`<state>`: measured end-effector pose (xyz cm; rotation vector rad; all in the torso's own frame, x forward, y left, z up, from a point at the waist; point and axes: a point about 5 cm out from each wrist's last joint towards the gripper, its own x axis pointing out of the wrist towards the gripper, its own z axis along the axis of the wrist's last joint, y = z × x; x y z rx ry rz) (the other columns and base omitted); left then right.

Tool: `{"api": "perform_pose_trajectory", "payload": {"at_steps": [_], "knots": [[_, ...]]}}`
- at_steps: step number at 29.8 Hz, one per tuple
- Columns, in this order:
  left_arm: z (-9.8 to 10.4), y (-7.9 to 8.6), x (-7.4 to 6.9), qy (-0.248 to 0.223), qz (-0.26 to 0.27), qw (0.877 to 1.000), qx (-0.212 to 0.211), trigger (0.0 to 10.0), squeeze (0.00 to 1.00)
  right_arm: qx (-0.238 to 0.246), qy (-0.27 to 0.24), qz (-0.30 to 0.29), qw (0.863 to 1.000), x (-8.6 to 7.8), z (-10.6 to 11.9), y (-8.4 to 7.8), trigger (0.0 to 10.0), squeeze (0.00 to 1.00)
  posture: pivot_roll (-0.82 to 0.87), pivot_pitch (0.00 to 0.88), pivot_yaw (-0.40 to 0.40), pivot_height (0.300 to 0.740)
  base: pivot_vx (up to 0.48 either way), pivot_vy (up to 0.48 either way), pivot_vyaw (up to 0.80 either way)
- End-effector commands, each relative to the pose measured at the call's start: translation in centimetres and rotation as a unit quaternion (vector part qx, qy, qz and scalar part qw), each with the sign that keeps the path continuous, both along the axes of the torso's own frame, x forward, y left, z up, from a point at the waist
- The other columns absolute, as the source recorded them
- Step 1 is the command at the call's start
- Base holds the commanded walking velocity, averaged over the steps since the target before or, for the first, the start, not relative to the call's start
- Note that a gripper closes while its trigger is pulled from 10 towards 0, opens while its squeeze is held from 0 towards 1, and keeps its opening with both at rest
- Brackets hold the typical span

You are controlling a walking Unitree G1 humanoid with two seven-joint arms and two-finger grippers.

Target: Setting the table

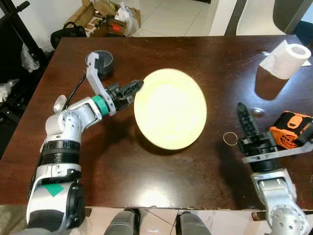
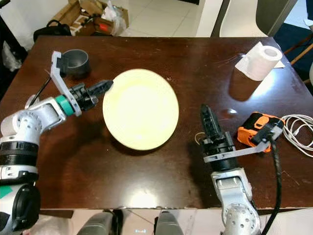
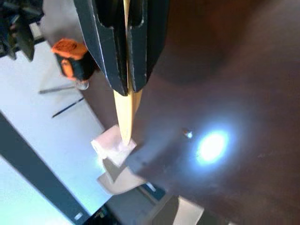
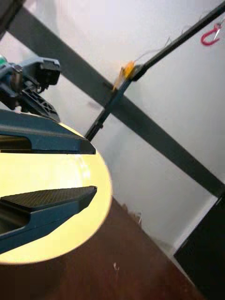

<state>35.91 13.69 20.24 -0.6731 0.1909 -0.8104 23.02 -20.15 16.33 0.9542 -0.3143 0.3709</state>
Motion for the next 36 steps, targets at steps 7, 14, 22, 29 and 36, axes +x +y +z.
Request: {"api": "perform_pose_trajectory", "payload": {"at_steps": [7,14,22,29,36], "knots": [[2.5,1.1,0.2,-0.012,0.012,0.997,-0.076,10.0,0.00,0.026,-0.038,0.068,0.997,-1.6,0.7,0.6,10.0,0.00,0.00,0.021,0.092,0.740,0.000,0.000,0.00],[5.1,0.8,0.4,-0.037,0.010,0.991,-0.124,10.0,0.00,0.036,-0.048,0.078,0.995,-2.7,1.1,0.5,10.0,0.00,-0.01,0.029,0.099,0.740,0.000,0.000,0.00],[6.0,0.3,0.5,-0.040,0.004,0.990,-0.136,10.0,0.00,0.044,-0.054,0.059,0.996,-3.0,1.3,-0.1,10.0,0.59,-0.01,0.030,0.101,0.740,0.000,0.000,0.00],[6.8,-0.2,0.4,-0.043,-0.009,0.988,-0.148,10.0,0.00,0.060,-0.064,0.055,0.995,-3.0,2.0,-0.5,10.0,0.00,-0.01,0.032,0.104,0.740,0.000,0.000,0.00],[7.5,-0.3,0.3,-0.052,-0.018,0.984,-0.167,10.0,0.00,0.065,-0.060,0.050,0.995,-2.9,1.9,-0.7,10.0,0.00,-0.01,0.030,0.102,0.740,0.000,0.000,0.00]]}}
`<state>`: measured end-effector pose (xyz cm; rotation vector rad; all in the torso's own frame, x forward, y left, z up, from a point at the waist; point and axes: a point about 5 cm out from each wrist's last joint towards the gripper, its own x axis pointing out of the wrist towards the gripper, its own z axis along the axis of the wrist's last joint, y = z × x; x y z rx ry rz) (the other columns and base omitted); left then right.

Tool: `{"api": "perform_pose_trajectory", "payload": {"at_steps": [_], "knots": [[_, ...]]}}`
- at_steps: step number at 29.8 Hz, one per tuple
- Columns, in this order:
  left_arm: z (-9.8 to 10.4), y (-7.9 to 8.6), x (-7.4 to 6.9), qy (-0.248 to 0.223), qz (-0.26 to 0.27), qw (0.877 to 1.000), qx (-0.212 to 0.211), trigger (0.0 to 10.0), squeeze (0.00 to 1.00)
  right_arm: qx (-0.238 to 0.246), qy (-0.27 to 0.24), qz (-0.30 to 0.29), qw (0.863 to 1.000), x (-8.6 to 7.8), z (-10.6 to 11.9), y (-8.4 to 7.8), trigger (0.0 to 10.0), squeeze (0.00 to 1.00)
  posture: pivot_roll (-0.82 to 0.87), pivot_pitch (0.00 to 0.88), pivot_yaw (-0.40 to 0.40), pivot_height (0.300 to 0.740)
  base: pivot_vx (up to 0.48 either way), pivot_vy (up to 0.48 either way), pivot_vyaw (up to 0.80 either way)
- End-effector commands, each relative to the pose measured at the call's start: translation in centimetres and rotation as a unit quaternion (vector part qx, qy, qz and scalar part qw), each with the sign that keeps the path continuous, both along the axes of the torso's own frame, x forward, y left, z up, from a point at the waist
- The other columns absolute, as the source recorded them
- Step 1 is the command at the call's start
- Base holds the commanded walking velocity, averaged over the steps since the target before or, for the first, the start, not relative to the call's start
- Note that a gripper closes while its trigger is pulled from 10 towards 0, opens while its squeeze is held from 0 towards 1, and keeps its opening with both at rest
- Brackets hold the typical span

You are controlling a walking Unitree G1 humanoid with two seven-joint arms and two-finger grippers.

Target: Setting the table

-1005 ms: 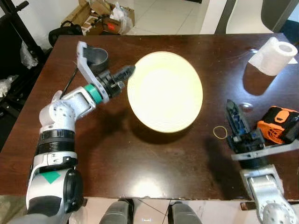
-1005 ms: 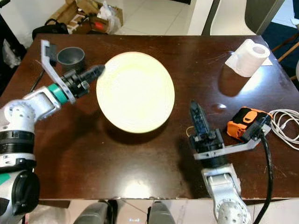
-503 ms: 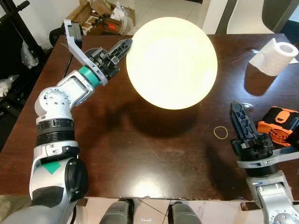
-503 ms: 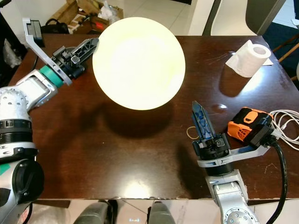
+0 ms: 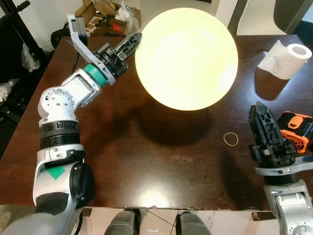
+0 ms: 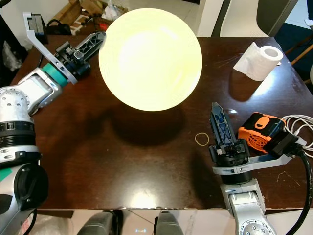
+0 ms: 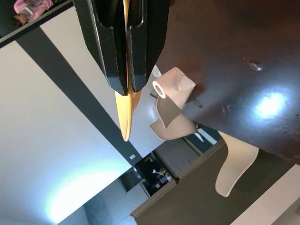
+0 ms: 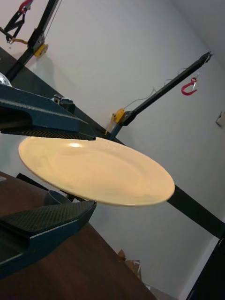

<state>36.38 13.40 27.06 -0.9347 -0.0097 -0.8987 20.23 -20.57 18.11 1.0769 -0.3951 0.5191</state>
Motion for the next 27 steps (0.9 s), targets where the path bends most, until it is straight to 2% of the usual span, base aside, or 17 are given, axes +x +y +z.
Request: {"api": "perform_pose_trajectory", "payload": {"at_steps": [1,8,14,15,19,21,27], "knots": [[0.7,0.0,-0.2,-0.011,-0.006,1.000,-0.008,10.0,0.00,0.003,0.000,-0.007,1.000,-0.1,0.1,-0.2,10.0,0.00,-0.01,0.030,0.102,0.740,0.000,0.000,0.00],[1.2,-0.6,-1.0,-0.025,-0.041,0.998,-0.026,10.0,0.00,0.022,-0.005,0.011,1.000,1.1,0.4,0.4,10.0,0.00,0.00,0.028,0.098,0.740,0.000,0.000,0.00],[1.3,-0.8,-1.2,-0.028,-0.048,0.998,-0.029,10.0,0.00,0.023,-0.006,0.021,0.999,1.5,0.4,0.7,10.0,0.00,0.00,0.027,0.093,0.740,0.000,0.000,0.00],[1.4,-1.2,-1.6,-0.033,-0.059,0.997,-0.032,10.0,0.00,0.026,-0.004,0.036,0.999,2.1,0.3,1.2,10.0,0.00,0.00,0.027,0.088,0.740,0.000,0.000,0.00],[1.4,-1.4,-1.8,-0.035,-0.064,0.997,-0.030,10.0,0.00,0.026,-0.005,0.043,0.999,2.3,0.3,1.5,10.0,0.00,0.00,0.028,0.087,0.740,0.000,0.000,0.00],[1.2,-2.0,-2.2,-0.041,-0.079,0.996,-0.017,10.0,0.00,0.023,-0.008,0.059,0.998,2.7,0.5,2.0,10.0,0.00,0.00,0.029,0.087,0.740,0.000,0.000,0.00],[0.9,-3.0,-3.0,-0.040,-0.103,0.994,-0.013,10.0,0.00,0.017,-0.012,0.082,0.996,3.3,0.9,2.7,10.0,0.00,0.00,0.030,0.082,0.740,0.000,0.000,0.00]]}}
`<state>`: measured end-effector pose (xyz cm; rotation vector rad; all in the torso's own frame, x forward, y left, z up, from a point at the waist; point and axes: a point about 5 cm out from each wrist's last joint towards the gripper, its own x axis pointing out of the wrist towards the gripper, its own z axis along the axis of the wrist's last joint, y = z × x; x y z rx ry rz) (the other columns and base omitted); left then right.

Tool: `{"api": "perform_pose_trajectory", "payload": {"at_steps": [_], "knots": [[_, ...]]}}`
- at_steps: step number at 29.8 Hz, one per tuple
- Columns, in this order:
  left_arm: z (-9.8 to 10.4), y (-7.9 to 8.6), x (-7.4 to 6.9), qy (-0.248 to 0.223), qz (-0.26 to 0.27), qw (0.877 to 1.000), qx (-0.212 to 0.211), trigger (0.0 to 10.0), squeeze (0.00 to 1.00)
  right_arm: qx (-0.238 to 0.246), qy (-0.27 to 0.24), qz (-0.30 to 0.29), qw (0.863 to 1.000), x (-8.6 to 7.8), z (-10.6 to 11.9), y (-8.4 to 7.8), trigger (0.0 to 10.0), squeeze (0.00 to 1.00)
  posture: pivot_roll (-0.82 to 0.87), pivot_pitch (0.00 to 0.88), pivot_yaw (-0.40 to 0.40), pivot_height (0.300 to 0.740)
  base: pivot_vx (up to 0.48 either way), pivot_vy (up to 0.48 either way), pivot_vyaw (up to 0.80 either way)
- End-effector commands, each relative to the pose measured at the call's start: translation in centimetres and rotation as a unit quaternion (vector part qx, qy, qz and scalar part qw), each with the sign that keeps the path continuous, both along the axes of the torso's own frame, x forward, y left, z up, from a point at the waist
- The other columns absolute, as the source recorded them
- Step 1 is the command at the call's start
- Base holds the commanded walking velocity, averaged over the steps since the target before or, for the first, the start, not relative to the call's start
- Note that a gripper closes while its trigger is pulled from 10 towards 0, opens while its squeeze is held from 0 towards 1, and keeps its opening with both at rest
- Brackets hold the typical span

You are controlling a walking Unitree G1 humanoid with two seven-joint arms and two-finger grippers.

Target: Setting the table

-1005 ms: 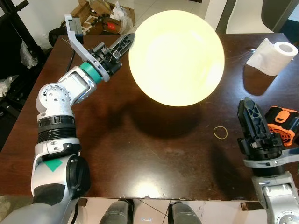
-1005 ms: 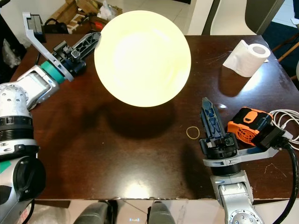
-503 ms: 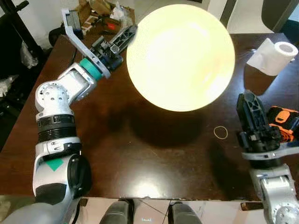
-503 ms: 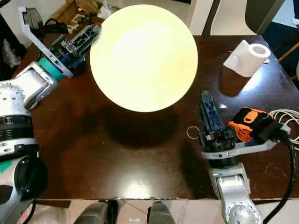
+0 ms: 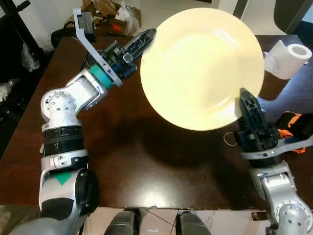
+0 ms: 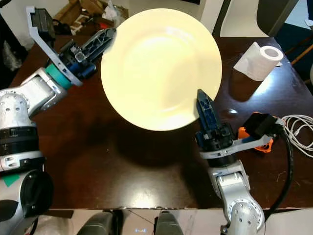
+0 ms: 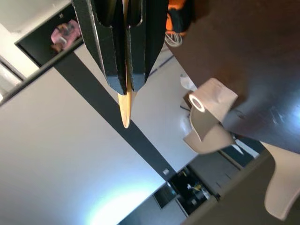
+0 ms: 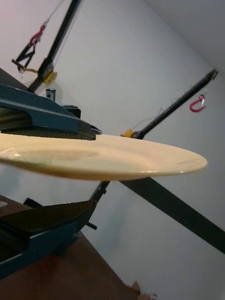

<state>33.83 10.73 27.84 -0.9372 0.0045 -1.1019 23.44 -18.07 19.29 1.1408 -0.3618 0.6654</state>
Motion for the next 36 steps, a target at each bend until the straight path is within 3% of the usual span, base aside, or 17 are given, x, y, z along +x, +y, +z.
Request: {"api": "perform_pose_trajectory", "payload": {"at_steps": [1,4,5,7,8,9,20,21,28,31,32,33,34,35,36], "knots": [[0.0,-0.6,-0.7,-0.005,-0.018,1.000,0.001,10.0,0.00,-0.005,0.007,0.015,1.000,0.3,-0.2,0.4,10.0,0.00,0.00,0.030,0.081,0.740,0.000,0.000,0.00],[0.0,-0.8,-0.9,-0.006,-0.023,1.000,0.004,10.0,0.00,-0.006,0.006,0.021,1.000,0.5,-0.2,0.5,10.0,0.00,0.00,0.031,0.079,0.740,0.000,0.000,0.00],[-0.1,-0.9,-1.1,-0.008,-0.026,1.000,0.006,10.0,0.00,-0.008,0.006,0.024,1.000,0.7,-0.2,0.7,9.0,0.00,0.00,0.031,0.079,0.740,0.000,0.000,0.00],[-0.1,-0.9,-1.1,-0.008,-0.026,1.000,0.006,10.0,0.00,-0.008,0.006,0.024,1.000,0.7,-0.2,0.7,9.0,0.00,0.00,0.031,0.079,0.740,0.000,0.000,0.00],[-0.1,-1.0,-1.2,-0.010,-0.029,0.999,0.010,10.0,0.00,-0.009,0.006,0.026,1.000,0.8,-0.2,0.7,3.8,0.00,0.01,0.031,0.077,0.740,0.000,0.000,0.00],[-0.2,-1.1,-1.4,-0.011,-0.030,0.999,0.014,10.0,0.00,-0.008,0.004,0.026,1.000,0.9,-0.1,0.7,0.0,0.00,0.01,0.032,0.076,0.740,0.000,0.000,0.00],[-0.3,-1.2,-1.6,-0.031,0.009,0.998,0.051,10.0,0.00,-0.011,0.003,0.021,1.000,0.8,-0.2,0.3,0.0,0.00,0.00,0.031,0.080,0.740,0.000,0.000,0.00],[-0.4,-1.2,-1.6,-0.029,0.007,0.998,0.050,10.0,1.00,-0.011,0.002,0.020,1.000,0.8,-0.2,0.3,0.0,0.00,0.00,0.030,0.080,0.740,0.000,0.000,0.00],[-0.6,-1.2,-1.7,-0.028,0.006,0.998,0.048,10.0,1.00,-0.010,-0.001,0.015,1.000,0.6,-0.1,0.1,0.0,0.00,0.00,0.023,0.083,0.740,0.000,0.000,0.00],[-0.7,-0.1,-1.6,-0.030,0.014,0.998,0.053,10.0,1.00,-0.018,-0.006,0.001,1.000,0.4,0.1,-0.3,0.0,0.00,0.00,0.019,0.086,0.740,0.000,0.000,0.00],[-0.7,0.7,-1.5,-0.030,0.020,0.998,0.056,10.0,0.00,-0.023,-0.011,-0.009,1.000,0.2,0.4,-0.6,0.0,0.00,0.00,0.019,0.086,0.740,0.000,0.000,0.00],[-0.7,1.8,-1.5,-0.034,0.031,0.997,0.061,10.0,0.00,-0.035,-0.014,-0.024,0.999,-0.1,0.7,-1.0,0.0,0.00,0.00,0.016,0.087,0.740,0.000,0.000,0.00],[-0.7,1.8,-1.5,-0.034,0.031,0.997,0.061,10.0,0.00,-0.035,-0.014,-0.024,0.999,-0.1,0.7,-1.0,0.0,0.00,0.00,0.016,0.087,0.740,0.000,0.000,0.00],[-0.9,3.0,-1.4,-0.036,0.046,0.996,0.072,10.0,0.00,-0.048,-0.012,-0.045,0.998,-0.3,0.9,-1.5,10.0,0.00,0.00,0.015,0.088,0.740,0.000,0.000,0.00],[-0.9,3.0,-1.4,-0.036,0.046,0.996,0.072,10.0,0.00,-0.048,-0.012,-0.045,0.998,-0.3,0.9,-1.5,10.0,0.00,0.00,0.015,0.088,0.740,0.000,0.000,0.00]]}}
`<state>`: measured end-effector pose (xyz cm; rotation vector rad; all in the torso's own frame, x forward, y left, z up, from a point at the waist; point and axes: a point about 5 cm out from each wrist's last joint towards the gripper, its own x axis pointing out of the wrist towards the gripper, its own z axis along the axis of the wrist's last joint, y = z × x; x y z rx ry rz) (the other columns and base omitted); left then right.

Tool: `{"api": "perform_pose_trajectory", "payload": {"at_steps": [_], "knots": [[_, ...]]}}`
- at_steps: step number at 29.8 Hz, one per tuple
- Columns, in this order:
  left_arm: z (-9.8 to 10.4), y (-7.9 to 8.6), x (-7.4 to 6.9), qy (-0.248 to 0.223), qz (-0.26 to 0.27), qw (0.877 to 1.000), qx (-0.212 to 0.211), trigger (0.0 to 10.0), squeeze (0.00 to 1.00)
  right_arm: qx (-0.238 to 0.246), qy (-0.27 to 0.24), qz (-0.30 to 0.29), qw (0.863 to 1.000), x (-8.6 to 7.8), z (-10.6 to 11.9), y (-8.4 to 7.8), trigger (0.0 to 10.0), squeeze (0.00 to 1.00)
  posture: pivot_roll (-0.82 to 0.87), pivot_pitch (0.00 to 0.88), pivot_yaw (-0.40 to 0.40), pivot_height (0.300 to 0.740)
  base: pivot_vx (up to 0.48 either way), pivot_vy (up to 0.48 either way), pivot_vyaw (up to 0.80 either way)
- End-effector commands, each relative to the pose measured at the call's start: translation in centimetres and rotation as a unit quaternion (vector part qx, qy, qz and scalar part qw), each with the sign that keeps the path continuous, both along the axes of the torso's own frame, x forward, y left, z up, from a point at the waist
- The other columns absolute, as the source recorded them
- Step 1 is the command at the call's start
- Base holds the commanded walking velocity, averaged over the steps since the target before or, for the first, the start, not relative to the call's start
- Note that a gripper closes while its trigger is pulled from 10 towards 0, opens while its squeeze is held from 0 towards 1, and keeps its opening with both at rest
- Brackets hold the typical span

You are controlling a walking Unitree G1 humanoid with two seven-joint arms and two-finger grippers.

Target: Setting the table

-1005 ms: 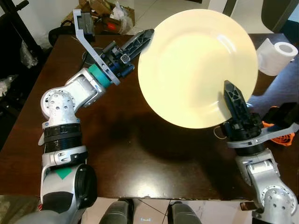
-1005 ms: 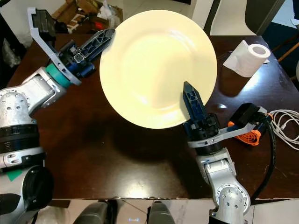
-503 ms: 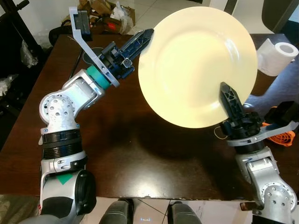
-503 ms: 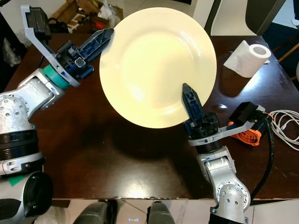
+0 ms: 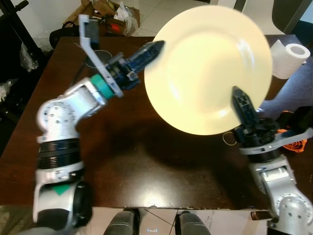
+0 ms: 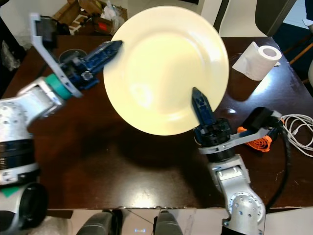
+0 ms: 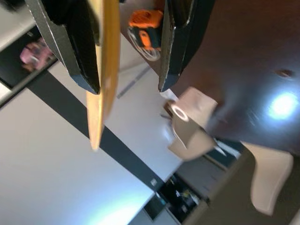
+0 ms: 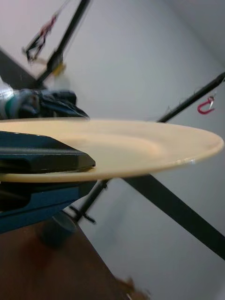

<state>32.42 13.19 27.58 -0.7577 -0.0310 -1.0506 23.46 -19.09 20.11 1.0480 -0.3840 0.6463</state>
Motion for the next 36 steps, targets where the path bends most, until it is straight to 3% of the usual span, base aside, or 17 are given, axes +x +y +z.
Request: {"api": "perform_pose_trajectory", "payload": {"at_steps": [1,2,6,7,9,10,13,14,15,17,19,21,22,26,27,32,36], "knots": [[-1.3,1.6,0.2,0.012,0.026,0.999,0.023,10.0,0.00,-0.024,0.004,-0.038,0.999,-0.6,0.1,-0.9,10.0,0.00,0.01,0.014,0.090,0.740,0.000,0.000,0.00],[-1.3,1.6,0.2,0.012,0.026,0.999,0.023,10.0,0.00,-0.024,0.004,-0.038,0.999,-0.6,0.1,-0.9,10.0,0.00,0.01,0.014,0.090,0.740,0.000,0.000,0.00],[-4.1,4.4,0.3,0.019,0.099,0.987,0.123,10.0,0.00,-0.086,0.011,-0.092,0.992,-1.5,0.6,-2.2,10.0,0.00,0.00,0.016,0.075,0.740,0.000,0.000,0.00],[-4.1,4.4,0.3,0.019,0.099,0.987,0.123,10.0,0.00,-0.086,0.011,-0.092,0.992,-1.5,0.6,-2.2,10.0,0.00,0.00,0.016,0.075,0.740,0.000,0.000,0.00],[-4.9,4.1,0.6,-0.006,0.144,0.972,0.187,10.0,0.00,-0.137,0.013,-0.127,0.982,-1.4,1.0,-2.5,10.0,0.00,0.00,0.013,0.065,0.740,0.000,0.000,0.00],[-4.9,4.1,0.6,-0.006,0.144,0.972,0.187,10.0,0.00,-0.137,0.013,-0.127,0.982,-1.4,1.0,-2.5,10.0,0.00,0.00,0.013,0.065,0.740,0.000,0.000,0.00],[-5.7,3.0,0.8,-0.030,0.176,0.955,0.236,10.0,0.00,-0.191,0.011,-0.171,0.966,-0.8,1.8,-2.6,10.0,0.00,-0.01,0.010,0.062,0.740,0.000,0.000,0.00],[-6.6,1.2,0.7,-0.075,0.203,0.932,0.292,10.0,0.00,-0.247,0.000,-0.213,0.945,0.0,2.9,-2.1,10.0,0.00,-0.02,0.008,0.061,0.740,0.000,0.000,0.00],[-7.0,0.4,0.6,-0.102,0.213,0.918,0.319,10.0,0.00,-0.270,-0.008,-0.227,0.936,0.3,3.4,-1.8,10.0,0.00,-0.02,0.008,0.061,0.740,0.000,0.000,0.00],[-7.4,-0.3,0.4,-0.128,0.220,0.905,0.342,10.0,0.00,-0.289,-0.015,-0.235,0.928,0.5,3.7,-1.5,10.0,0.00,-0.02,0.008,0.061,0.740,0.000,0.000,0.00],[-8.3,-1.6,0.2,-0.160,0.243,0.881,0.372,10.0,0.00,-0.330,-0.034,-0.262,0.906,0.9,4.5,-0.5,10.0,0.00,-0.03,0.007,0.061,0.740,0.000,0.000,0.00],[-9.0,-2.6,0.0,-0.174,0.258,0.870,0.382,10.0,0.00,-0.358,-0.047,-0.293,0.885,1.3,5.0,0.1,10.0,0.00,-0.03,0.007,0.057,0.740,0.000,0.000,0.00],[-9.0,-2.6,0.0,-0.174,0.258,0.870,0.382,10.0,0.00,-0.358,-0.047,-0.293,0.885,1.3,5.0,0.1,10.0,0.00,-0.03,0.007,0.057,0.740,0.000,0.000,0.00],[-10.7,-3.1,-0.6,-0.156,0.281,0.859,0.399,10.0,0.00,-0.408,-0.029,-0.351,0.842,1.9,3.9,0.4,10.0,0.00,-0.04,0.012,0.048,0.740,0.000,0.000,0.00],[-10.7,-3.1,-0.6,-0.156,0.281,0.859,0.399,10.0,0.00,-0.408,-0.029,-0.351,0.842,1.9,3.9,0.4,10.0,0.00,-0.04,0.012,0.048,0.740,0.000,0.000,0.00],[-11.9,-1.6,-0.8,-0.166,0.338,0.825,0.422,10.0,0.00,-0.433,0.040,-0.372,0.820,1.9,0.6,0.1,10.0,0.00,-0.04,0.011,0.035,0.740,0.000,0.000,0.00],[-12.9,-0.9,-1.0,-0.167,0.349,0.814,0.433,10.0,0.00,-0.442,0.079,-0.364,0.816,2.0,-1.3,0.1,10.0,0.00,-0.04,0.006,0.031,0.740,0.000,0.000,0.00]]}}
